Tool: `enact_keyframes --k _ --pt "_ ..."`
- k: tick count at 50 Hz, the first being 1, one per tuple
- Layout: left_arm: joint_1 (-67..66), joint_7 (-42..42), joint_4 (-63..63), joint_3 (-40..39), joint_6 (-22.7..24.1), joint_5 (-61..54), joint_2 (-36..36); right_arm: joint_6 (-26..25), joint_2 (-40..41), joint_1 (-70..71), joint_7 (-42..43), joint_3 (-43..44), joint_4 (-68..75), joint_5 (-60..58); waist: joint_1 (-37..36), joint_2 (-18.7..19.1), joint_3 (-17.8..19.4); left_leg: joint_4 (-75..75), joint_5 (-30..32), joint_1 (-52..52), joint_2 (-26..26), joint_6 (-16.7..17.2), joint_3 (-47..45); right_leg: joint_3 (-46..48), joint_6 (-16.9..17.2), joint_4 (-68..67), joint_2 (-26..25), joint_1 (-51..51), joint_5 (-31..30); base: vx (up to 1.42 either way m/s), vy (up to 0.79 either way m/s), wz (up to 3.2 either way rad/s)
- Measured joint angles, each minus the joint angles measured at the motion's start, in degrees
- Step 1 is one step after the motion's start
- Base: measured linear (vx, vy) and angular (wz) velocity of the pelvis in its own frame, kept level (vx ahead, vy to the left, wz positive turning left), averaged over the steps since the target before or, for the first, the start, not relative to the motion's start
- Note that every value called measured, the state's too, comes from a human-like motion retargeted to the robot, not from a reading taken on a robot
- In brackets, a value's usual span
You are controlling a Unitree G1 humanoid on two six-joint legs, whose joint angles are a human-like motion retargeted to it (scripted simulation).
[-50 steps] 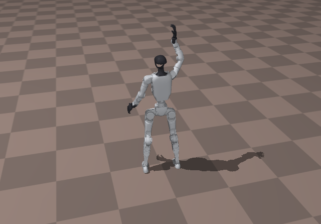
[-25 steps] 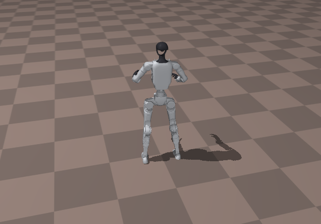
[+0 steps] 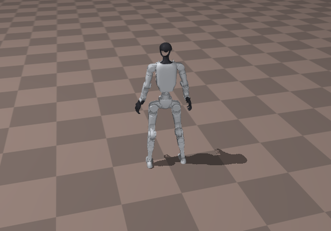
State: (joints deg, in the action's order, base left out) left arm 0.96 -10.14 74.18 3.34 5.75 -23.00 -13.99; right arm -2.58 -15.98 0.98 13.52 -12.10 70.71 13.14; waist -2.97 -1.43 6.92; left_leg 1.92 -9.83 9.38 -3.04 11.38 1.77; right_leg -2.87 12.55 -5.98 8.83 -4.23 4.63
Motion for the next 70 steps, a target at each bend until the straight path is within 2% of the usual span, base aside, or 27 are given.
enact_keyframes --k 3,6,9,13,18,22,25,28,32,35,37,39,45,48,49,53,57,62,65,68,70 --pt "1.9 -0.4 -1.6 1.6 -0.9 0.3 -1.0 0.0 -2.3 1.6 -1.2 -2.5 -2.2 -3.9 -0.2 -0.1 0.3 -0.1 0.2 -0.1 0.1 -0.1 0.2 0.2 0.1 0.0 0.1 0.0 -0.1 0.0 0.0 0.0" --pt "4.0 -0.6 -9.4 7.3 -0.9 1.1 -3.7 1.1 -6.4 4.4 -0.2 -5.8 -9.4 -8.0 -0.1 -0.1 0.4 -0.2 0.4 -0.2 0.3 -0.3 0.4 0.4 0.3 0.1 0.3 0.0 -0.3 0.0 0.0 0.0" --pt "6.8 0.8 -25.4 14.8 0.4 1.0 -10.0 3.2 -13.0 8.7 1.2 -9.1 -22.3 -11.6 0.1 -0.1 0.3 -0.3 0.5 -0.2 0.5 -0.3 0.6 0.6 0.7 0.2 0.5 -0.1 -0.5 0.0 0.0 0.0" --pt "15.1 2.9 -54.1 23.8 3.5 -2.3 -23.9 6.4 -25.6 19.0 0.9 -15.1 -45.0 -16.1 0.3 0.1 -0.5 -0.3 0.6 -0.1 0.6 -0.1 0.8 0.6 1.2 0.3 0.7 -0.3 -0.7 0.0 0.0 0.0" --pt "36.7 3.9 -83.9 32.9 10.7 -3.1 -41.5 11.8 -41.9 42.3 -4.0 -26.1 -71.4 -21.4 0.5 0.5 -2.6 0.4 -0.1 0.1 0.3 1.0 1.0 0.7 1.5 0.5 0.4 -1.0 -0.8 0.0 0.0 0.0" --pt "61.0 2.5 -95.9 43.2 15.1 -1.3 -50.8 14.1 -49.3 67.7 -5.5 -38.3 -85.8 -23.8 0.6 0.5 -4.4 0.7 -0.3 -0.3 0.2 1.5 1.3 1.0 1.9 0.8 0.3 -1.1 -1.0 0.0 0.0 0.0" --pt "79.0 1.7 -99.4 53.3 16.9 0.9 -54.1 14.8 -50.7 86.2 -5.5 -48.5 -91.6 -24.8 0.7 0.4 -5.8 0.7 -0.2 -0.8 0.1 1.8 1.5 1.4 2.1 1.0 0.2 -0.9 -1.1 0.0 0.0 0.0" --pt "93.3 1.4 -99.6 62.4 17.7 3.2 -54.4 15.1 -49.6 99.9 -5.2 -57.1 -93.9 -25.0 0.5 0.3 -7.1 0.8 -0.1 -1.2 0.0 1.9 1.7 1.6 2.3 1.1 0.2 -0.7 -1.1 0.0 0.0 0.0" --pt "104.3 1.0 -98.8 70.3 18.2 5.7 -54.4 15.8 -48.8 110.0 -4.9 -64.5 -95.6 -24.3 0.0 0.1 -7.9 0.7 -0.2 -1.3 -0.2 2.1 1.7 1.8 2.4 1.3 0.0 -0.7 -1.1 0.0 0.0 0.0" --pt "108.3 -0.1 -98.8 74.6 19.1 7.3 -57.7 16.7 -51.3 113.6 -4.3 -68.1 -97.2 -23.5 -0.2 -0.1 -7.6 0.6 -0.3 -1.0 -0.6 2.4 1.6 1.8 2.5 1.5 -0.4 -0.9 -1.1 0.0 0.0 0.0" --pt "109.2 -0.7 -99.7 76.9 20.1 8.2 -63.1 17.8 -56.3 112.4 -4.4 -68.1 -99.2 -22.8 -0.2 -0.4 -7.1 1.0 -0.7 -1.1 -1.0 2.6 1.4 1.9 2.5 1.3 -0.9 -0.9 -1.1 0.0 -0.03 -0.03" --pt "107.2 -1.1 -101.5 76.9 21.2 9.1 -70.9 19.0 -64.8 109.6 -4.4 -68.1 -101.8 -22.0 -0.3 -0.4 -6.5 2.0 -1.4 -1.4 -1.7 2.8 1.1 2.0 2.5 0.9 -1.6 -0.7 -1.0 0.0 -0.03 -0.02" --pt "102.0 -6.8 -102.4 76.9 23.7 9.0 -101.6 20.9 -94.3 98.8 2.4 -68.1 -99.9 -21.6 1.1 -1.1 -2.2 0.7 -0.6 -0.1 -1.5 3.6 1.1 1.9 2.5 1.5 -1.8 -1.7 -1.4 0.0 0.0 0.0" --pt "101.5 -5.8 -100.0 76.9 23.1 6.1 -113.0 20.3 -102.8 98.4 1.5 -68.1 -95.0 -18.7 2.0 -0.7 -1.8 2.2 -1.7 -0.9 -2.2 3.6 0.6 1.9 2.5 0.5 -2.3 -1.0 -1.0 0.0 0.0 0.0" --pt "101.7 -4.9 -99.4 76.9 22.6 5.5 -114.5 20.1 -104.1 99.1 0.9 -68.1 -93.7 -18.1 2.1 -0.7 -1.7 2.1 -1.6 -0.8 -1.9 3.6 0.6 1.8 2.5 0.6 -2.1 -1.0 -1.0 0.0 0.0 0.0" --pt "101.4 -3.4 -99.5 76.9 21.7 7.3 -112.6 19.5 -101.0 102.3 0.6 -68.1 -92.4 -19.4 2.3 -0.3 -1.4 1.4 -1.2 0.3 -1.2 3.6 0.4 1.2 2.5 1.0 -1.6 -1.8 -1.0 0.0 0.0 0.0" --pt "100.9 -4.3 -101.0 76.9 21.6 11.8 -98.6 18.9 -87.5 103.6 0.9 -67.6 -93.5 -23.3 1.9 0.6 -2.7 1.5 -1.4 1.0 -1.3 3.6 0.2 0.9 2.5 0.8 -1.4 -2.4 -0.7 0.0 0.0 0.0" --pt "101.3 -1.9 -99.8 72.5 19.7 14.0 -78.3 17.3 -66.0 99.1 -3.4 -57.6 -92.4 -26.9 2.1 0.9 -4.5 2.1 -1.7 1.2 -0.9 3.2 0.4 0.9 2.5 -0.1 -0.8 -2.5 -0.1 0.0 0.0 0.0" --pt "102.3 -1.2 -97.9 70.6 18.3 13.8 -68.4 16.1 -55.6 100.4 -4.2 -56.3 -91.5 -28.7 1.8 0.9 -5.7 2.1 -1.5 0.9 -0.5 2.8 0.6 0.8 2.1 -0.3 -0.4 -2.2 0.0 0.0 0.0 0.0" --pt "103.8 -1.5 -95.7 71.5 17.7 13.2 -62.3 15.4 -48.8 103.7 -3.6 -58.8 -90.4 -30.4 1.5 0.9 -6.1 1.8 -1.2 1.0 -0.5 2.6 0.7 0.8 1.7 -0.4 -0.4 -2.2 0.1 0.0 0.0 0.0" --pt "104.2 -1.9 -94.9 72.8 17.9 12.7 -60.9 15.5 -46.9 105.4 -3.0 -61.2 -90.1 -31.0 1.3 0.8 -6.5 1.7 -1.0 0.9 -0.4 2.4 0.7 0.8 1.6 -0.4 -0.3 -2.0 0.0 0.0 0.0 0.0"
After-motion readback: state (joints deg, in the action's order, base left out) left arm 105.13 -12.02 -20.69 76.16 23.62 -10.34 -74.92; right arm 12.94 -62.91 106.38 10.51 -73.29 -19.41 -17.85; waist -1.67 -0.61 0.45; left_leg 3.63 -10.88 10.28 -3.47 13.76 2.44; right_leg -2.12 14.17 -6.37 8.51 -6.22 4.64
